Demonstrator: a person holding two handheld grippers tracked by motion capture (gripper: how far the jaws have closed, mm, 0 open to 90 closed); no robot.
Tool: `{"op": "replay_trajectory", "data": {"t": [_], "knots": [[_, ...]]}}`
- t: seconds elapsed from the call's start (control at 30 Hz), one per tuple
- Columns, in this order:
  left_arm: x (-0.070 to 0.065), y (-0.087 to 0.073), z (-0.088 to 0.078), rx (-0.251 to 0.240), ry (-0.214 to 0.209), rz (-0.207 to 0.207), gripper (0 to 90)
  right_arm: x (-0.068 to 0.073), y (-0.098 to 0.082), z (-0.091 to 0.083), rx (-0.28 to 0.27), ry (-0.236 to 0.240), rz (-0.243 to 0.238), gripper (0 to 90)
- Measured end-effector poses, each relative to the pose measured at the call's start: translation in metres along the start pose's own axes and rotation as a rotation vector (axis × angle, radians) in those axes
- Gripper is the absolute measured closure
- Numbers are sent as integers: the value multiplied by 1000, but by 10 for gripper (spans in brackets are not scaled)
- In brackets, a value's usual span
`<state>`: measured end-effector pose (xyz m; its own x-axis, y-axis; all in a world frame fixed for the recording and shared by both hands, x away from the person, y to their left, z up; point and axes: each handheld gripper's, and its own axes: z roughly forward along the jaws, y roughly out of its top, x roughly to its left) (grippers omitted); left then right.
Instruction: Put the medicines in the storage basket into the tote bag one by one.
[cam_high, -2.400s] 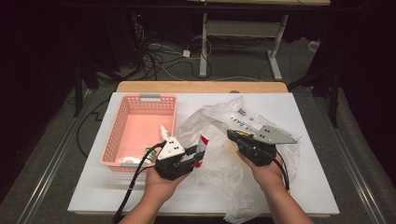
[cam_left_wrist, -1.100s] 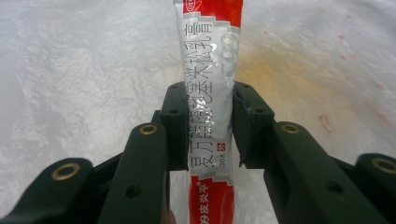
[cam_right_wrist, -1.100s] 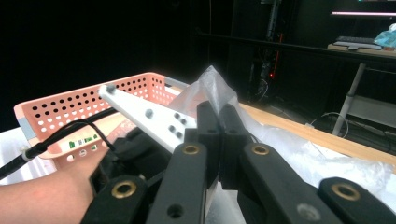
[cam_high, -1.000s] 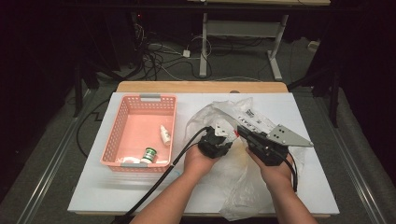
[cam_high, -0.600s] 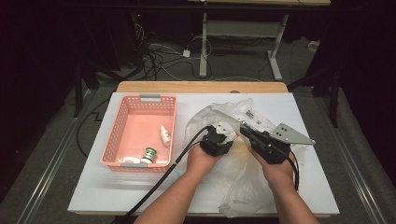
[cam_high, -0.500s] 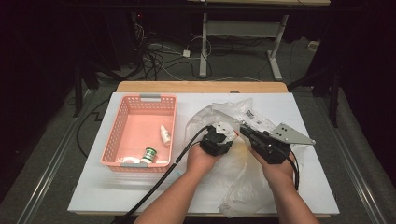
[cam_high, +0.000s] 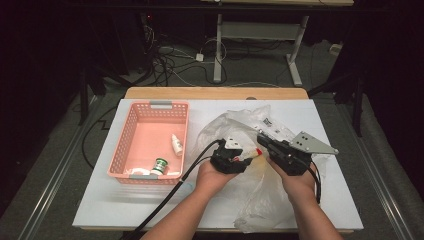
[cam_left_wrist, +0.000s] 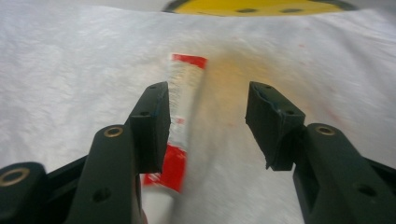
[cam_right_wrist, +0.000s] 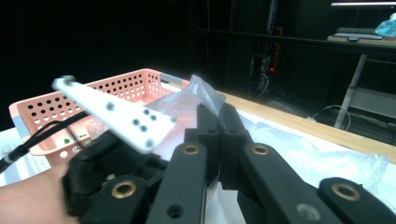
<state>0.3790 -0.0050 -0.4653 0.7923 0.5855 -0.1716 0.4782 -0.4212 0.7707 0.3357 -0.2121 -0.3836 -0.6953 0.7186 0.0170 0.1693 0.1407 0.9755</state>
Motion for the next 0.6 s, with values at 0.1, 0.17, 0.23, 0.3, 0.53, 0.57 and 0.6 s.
{"op": "replay_trajectory", "data": {"t": [0.1,0.17,0.23,0.3,0.53,0.57,0.6], "knots": [[-7,-7,-9,-17,-51,-1,456,1,0,0,1,2,-3,900],[-12,-13,-17,-37,-67,-5,436,1,1,-1,0,2,-5,900],[-14,-19,-24,-53,-78,-7,402,1,1,-1,-4,2,-3,900],[-17,-24,-31,-62,-87,-3,384,0,1,-2,-5,2,-2,900],[-23,-36,-59,-96,-114,-1,237,0,1,-2,-5,-2,-3,900],[-24,-37,-63,-101,-117,1,237,0,1,-2,-5,-2,-3,900],[-24,-38,-69,-110,-121,-1,198,-1,1,-2,-5,-5,-4,900]]}}
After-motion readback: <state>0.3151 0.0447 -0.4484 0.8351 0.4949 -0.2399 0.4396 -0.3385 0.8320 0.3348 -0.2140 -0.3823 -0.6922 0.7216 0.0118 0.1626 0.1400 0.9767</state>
